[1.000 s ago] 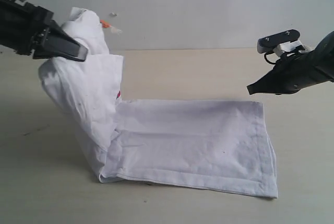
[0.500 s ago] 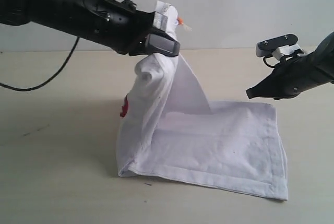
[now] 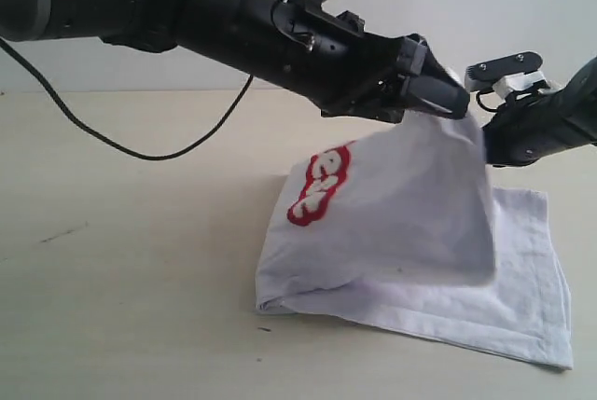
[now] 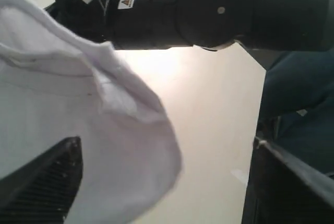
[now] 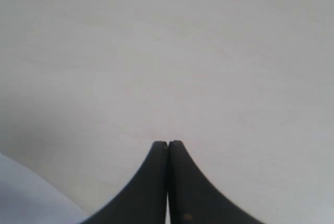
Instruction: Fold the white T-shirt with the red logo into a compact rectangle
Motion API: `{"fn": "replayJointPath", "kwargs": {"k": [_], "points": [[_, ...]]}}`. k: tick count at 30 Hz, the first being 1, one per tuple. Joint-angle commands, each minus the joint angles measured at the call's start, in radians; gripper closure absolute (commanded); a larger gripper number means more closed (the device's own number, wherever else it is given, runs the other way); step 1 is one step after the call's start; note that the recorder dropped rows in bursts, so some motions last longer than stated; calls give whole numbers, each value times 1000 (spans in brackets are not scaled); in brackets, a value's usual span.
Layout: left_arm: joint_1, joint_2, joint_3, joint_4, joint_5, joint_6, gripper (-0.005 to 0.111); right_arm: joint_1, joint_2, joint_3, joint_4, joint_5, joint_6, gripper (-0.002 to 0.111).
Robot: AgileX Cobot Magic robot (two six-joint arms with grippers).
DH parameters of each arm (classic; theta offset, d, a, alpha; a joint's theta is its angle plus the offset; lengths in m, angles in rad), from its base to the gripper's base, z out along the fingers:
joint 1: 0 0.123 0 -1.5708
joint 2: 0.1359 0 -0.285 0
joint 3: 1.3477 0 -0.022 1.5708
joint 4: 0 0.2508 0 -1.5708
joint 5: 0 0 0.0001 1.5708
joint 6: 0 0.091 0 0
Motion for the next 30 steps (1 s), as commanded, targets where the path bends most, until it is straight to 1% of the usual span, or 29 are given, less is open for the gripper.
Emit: {"fn": "replayJointPath", "kwargs": {"k": [1,4,7,9,10,14,18,20,24,26,28,30], "points": [[20,-9,-51,53,67,-3,22,-39,-7,-4,-3,-44,19,108],[44,-13,-59,154,67,-14,38,-63,-7,-4,-3,-14,19,108],[76,-11,-59,287,69,-83,54,-71,-7,-4,-3,-15,19,108],[97,2,-59,365,88,-141,63,-71,-11,-4,-3,-36,22,108],[103,11,-59,382,104,-148,65,-71,-11,-4,-3,-46,34,108],[129,57,-53,405,131,-158,66,-71,-37,-4,-3,-68,37,104],[128,121,-37,426,107,-158,66,-71,-81,-4,-3,-58,34,97],[128,156,-37,426,89,-158,66,-71,-102,-4,-1,-36,34,95],[128,264,-37,407,38,-132,66,-71,-159,-4,18,62,34,96],[128,319,-37,385,-5,-131,66,-69,-161,-4,16,184,8,96],[128,344,-37,369,-3,-131,66,-69,-161,-4,16,187,8,96],[128,383,-37,373,30,-134,66,-69,-174,-4,20,129,10,96]]}}
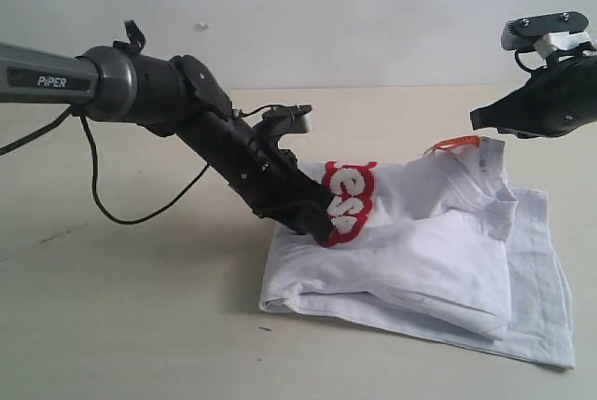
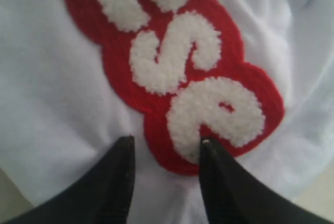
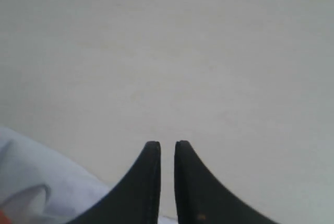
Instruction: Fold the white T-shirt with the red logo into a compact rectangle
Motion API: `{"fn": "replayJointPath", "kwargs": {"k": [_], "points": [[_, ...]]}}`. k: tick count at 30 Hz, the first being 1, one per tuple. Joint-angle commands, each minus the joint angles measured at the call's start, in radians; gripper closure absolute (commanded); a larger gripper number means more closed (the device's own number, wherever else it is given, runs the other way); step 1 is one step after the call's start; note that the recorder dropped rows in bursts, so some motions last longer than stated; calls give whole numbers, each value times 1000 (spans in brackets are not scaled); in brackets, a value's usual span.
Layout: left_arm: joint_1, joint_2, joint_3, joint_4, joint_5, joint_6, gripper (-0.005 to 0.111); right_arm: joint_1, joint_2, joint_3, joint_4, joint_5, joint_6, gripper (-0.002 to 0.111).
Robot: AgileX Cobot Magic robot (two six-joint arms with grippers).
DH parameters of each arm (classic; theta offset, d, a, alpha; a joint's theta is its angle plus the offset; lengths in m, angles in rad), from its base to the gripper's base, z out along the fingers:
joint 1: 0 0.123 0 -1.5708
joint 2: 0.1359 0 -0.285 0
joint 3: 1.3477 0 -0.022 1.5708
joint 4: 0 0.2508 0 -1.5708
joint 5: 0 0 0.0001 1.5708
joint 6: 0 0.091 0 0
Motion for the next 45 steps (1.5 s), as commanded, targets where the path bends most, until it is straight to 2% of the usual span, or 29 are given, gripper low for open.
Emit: {"fn": "replayJointPath", "kwargs": {"k": [1,4,5,8,11,16,22,26,34,39,45], "points": [[1,51,2,-11,18,-9,66,-2,-28,-4,11,-39,-7,96],[20,80,2,1,21,-35,66,-2,-42,-8,106,47,-106,96],[35,83,2,-1,35,-35,66,4,-42,-20,227,96,-203,97],[64,83,2,1,72,-45,66,38,-42,-47,424,281,-458,99],[103,84,2,1,103,-50,66,80,-17,-53,402,458,-478,99],[138,84,2,6,115,-53,66,84,42,-53,300,594,-388,99],[196,84,2,16,167,-57,66,84,121,-53,229,614,-286,99],[231,84,15,21,239,-57,66,84,184,-53,227,562,-274,99],[243,84,33,53,370,-50,66,87,285,-84,247,466,-276,99],[243,80,33,53,370,-52,66,121,321,-140,267,452,-280,99],[270,36,33,46,341,-52,66,136,289,-186,258,538,-280,99]]}}
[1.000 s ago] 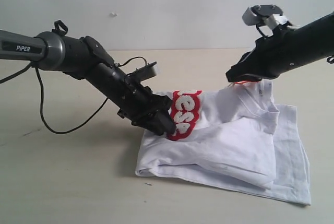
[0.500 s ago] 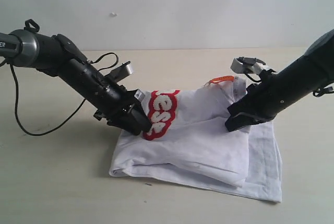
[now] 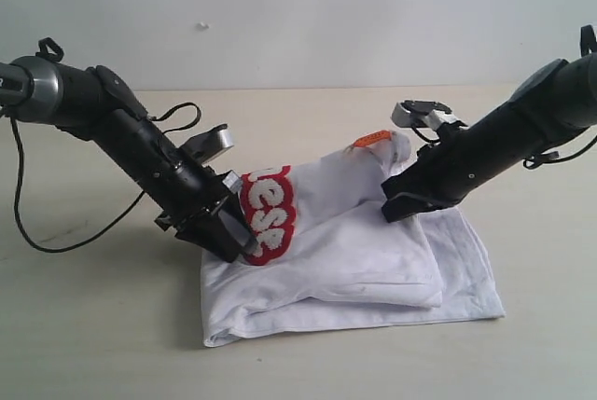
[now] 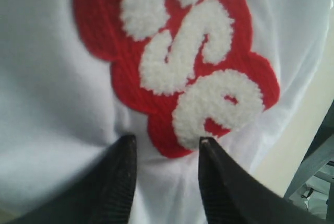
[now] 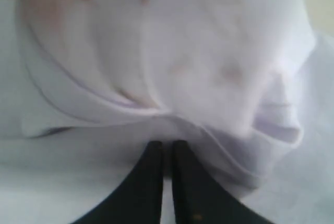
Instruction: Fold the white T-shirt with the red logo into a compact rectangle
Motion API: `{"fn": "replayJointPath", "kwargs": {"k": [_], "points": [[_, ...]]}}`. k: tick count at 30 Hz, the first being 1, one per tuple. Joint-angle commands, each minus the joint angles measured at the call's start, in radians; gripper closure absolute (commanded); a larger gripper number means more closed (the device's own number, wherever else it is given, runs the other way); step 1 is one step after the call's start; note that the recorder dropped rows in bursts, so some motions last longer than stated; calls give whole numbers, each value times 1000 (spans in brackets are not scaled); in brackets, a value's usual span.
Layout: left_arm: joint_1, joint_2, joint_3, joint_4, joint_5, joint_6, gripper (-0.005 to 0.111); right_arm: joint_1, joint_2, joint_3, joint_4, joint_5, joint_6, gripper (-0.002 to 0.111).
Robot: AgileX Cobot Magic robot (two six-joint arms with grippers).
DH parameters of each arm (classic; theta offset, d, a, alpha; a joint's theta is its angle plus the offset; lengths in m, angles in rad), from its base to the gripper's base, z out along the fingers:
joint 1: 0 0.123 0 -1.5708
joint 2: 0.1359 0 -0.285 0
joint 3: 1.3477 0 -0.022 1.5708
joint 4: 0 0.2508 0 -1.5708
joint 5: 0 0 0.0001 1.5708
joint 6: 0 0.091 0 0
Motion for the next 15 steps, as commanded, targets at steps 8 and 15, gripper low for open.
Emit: {"fn": "replayJointPath", "kwargs": {"k": [8,15], "points": [[42,-78,12,58,-55,-3,66,4,-113,-18,-315,71,246,89],[40,-114,20,18,-14,-3,66,4,-157,-18,-419,47,495,76]]}}
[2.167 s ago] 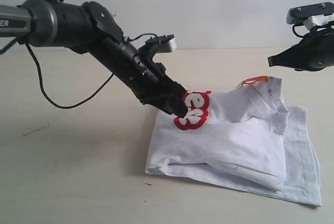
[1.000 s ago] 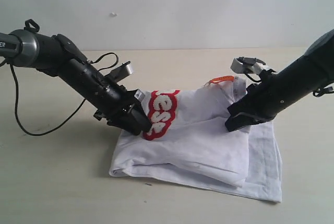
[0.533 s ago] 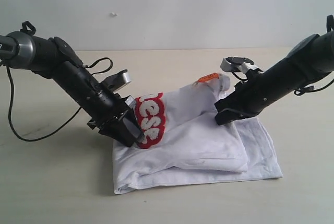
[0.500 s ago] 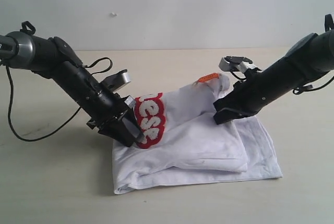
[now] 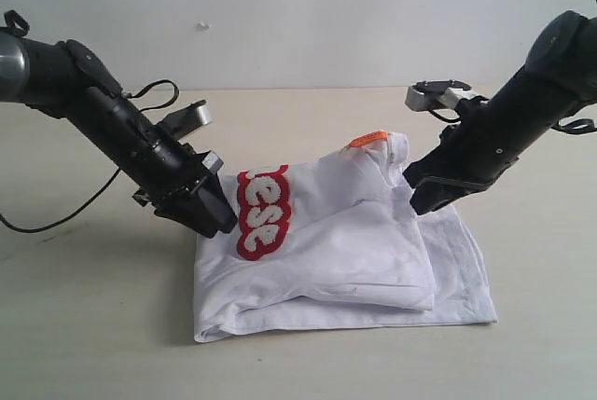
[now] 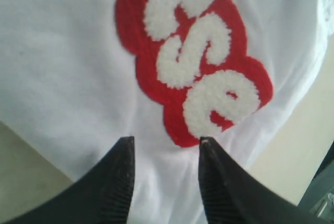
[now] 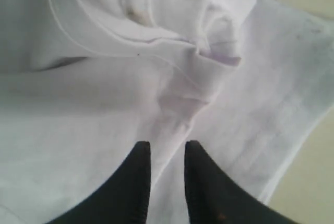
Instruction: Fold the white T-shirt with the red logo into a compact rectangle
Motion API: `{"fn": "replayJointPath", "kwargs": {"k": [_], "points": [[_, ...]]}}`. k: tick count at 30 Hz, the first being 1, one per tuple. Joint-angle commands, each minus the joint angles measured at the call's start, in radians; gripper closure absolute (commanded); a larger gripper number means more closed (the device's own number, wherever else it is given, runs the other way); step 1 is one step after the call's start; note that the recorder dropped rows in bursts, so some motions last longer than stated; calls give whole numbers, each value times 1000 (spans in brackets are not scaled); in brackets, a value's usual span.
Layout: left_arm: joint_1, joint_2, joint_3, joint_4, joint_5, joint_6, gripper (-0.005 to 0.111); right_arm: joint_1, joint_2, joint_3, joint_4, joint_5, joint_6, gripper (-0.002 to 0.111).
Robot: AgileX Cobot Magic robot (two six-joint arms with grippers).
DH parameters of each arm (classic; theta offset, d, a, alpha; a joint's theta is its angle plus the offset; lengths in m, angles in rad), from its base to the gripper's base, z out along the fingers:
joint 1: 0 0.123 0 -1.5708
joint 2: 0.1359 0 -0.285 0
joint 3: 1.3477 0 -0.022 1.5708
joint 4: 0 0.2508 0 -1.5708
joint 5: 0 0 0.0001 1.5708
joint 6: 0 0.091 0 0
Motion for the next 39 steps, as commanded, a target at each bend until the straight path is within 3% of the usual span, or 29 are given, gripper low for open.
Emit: {"fn": "replayJointPath", "kwargs": {"k": [1,4,6,22,27,33,39], "points": [[-4,-53,25,-33,13,-3,66,-1,-19,-9,-52,-32,169,69],[-4,-89,51,-35,13,-2,66,-1,-9,-6,0,-45,169,50],[-4,-109,63,-35,13,3,66,2,8,-6,42,-43,169,44],[-4,-146,122,-39,-15,26,66,2,142,-6,330,-62,-75,51],[-4,-146,122,-41,-23,26,66,2,151,-6,407,-11,-167,61],[-4,-146,122,-74,-14,44,66,2,151,-6,414,27,-204,105],[-4,-146,122,-86,13,49,66,2,130,-19,527,145,-320,108]]}}
